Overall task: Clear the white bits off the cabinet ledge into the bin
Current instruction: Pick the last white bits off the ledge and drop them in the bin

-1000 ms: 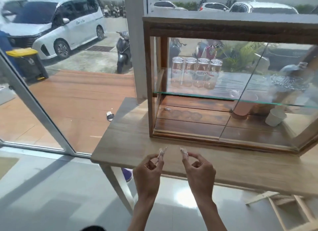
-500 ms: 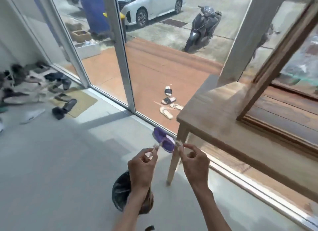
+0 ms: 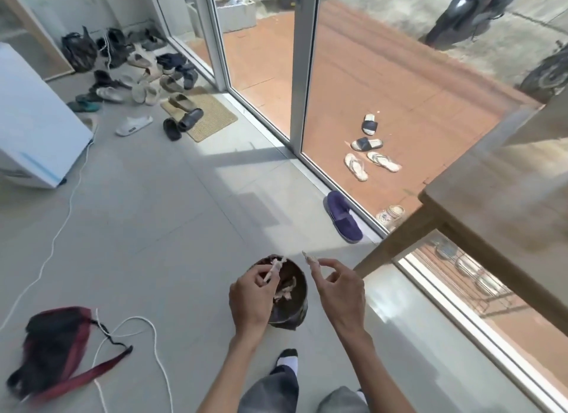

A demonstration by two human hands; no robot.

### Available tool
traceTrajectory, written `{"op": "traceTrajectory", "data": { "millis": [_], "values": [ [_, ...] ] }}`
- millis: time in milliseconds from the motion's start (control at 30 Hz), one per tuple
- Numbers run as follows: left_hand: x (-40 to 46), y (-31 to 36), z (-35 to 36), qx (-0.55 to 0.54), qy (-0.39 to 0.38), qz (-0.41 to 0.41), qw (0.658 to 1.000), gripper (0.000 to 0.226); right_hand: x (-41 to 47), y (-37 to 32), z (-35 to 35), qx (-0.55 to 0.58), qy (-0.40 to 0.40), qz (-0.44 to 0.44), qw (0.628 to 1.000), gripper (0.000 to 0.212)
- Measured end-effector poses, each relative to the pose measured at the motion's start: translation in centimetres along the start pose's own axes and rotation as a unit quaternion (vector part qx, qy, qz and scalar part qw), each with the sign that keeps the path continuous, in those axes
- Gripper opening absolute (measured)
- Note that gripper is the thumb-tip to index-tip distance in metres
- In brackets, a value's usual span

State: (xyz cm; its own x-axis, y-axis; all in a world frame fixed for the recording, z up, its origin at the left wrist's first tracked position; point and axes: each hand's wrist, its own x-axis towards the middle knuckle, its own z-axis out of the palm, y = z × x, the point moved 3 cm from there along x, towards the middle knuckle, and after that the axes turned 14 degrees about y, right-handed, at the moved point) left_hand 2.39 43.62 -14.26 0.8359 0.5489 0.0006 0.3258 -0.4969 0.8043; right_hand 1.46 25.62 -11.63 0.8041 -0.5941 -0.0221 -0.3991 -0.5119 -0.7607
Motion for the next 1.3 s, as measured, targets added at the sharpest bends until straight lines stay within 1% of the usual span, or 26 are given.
{"op": "traceTrajectory", "data": {
  "millis": [100,167,367,467,633,833,1000,1133,1300],
  "values": [
    [0.3,-0.5,0.9,0.025,-0.044,-0.002,0.999,0.022,-0.1,0.0,0.8,-0.035,-0.052,-0.006,0.998,0.037],
    [0.5,-0.7,1.2,0.049,-0.064,0.000,0.997,0.021,-0.2,0.2,1.2,-0.054,-0.071,-0.008,0.996,0.040],
    [1.2,-0.2,0.6,0.067,-0.072,0.024,0.995,0.016,0.1,0.3,1.1,-0.054,-0.066,-0.011,0.996,0.030],
    [1.7,0.4,0.5,0.059,-0.094,0.052,0.993,0.020,0.5,0.3,0.8,-0.038,-0.078,-0.014,0.996,0.026],
    [1.7,2.1,0.4,-0.012,-0.177,0.090,0.980,0.031,1.3,0.3,-0.3,0.004,-0.087,-0.008,0.996,0.020],
    [1.2,6.2,0.5,-0.048,-0.207,0.168,0.963,0.035,1.9,-0.1,-4.0,0.047,-0.037,-0.010,0.998,0.023],
    [-0.3,11.2,2.0,-0.073,-0.240,0.225,0.942,0.035,3.0,-0.5,-9.4,0.068,0.030,-0.020,0.997,0.023],
    [-3.9,15.6,4.0,-0.115,-0.276,0.254,0.920,0.028,3.2,0.6,-15.7,0.100,0.094,-0.004,0.991,0.015],
    [-10.3,20.0,7.4,-0.138,-0.341,0.297,0.881,0.024,2.6,4.9,-23.2,0.130,0.197,0.041,0.971,0.011]
  ]
}}
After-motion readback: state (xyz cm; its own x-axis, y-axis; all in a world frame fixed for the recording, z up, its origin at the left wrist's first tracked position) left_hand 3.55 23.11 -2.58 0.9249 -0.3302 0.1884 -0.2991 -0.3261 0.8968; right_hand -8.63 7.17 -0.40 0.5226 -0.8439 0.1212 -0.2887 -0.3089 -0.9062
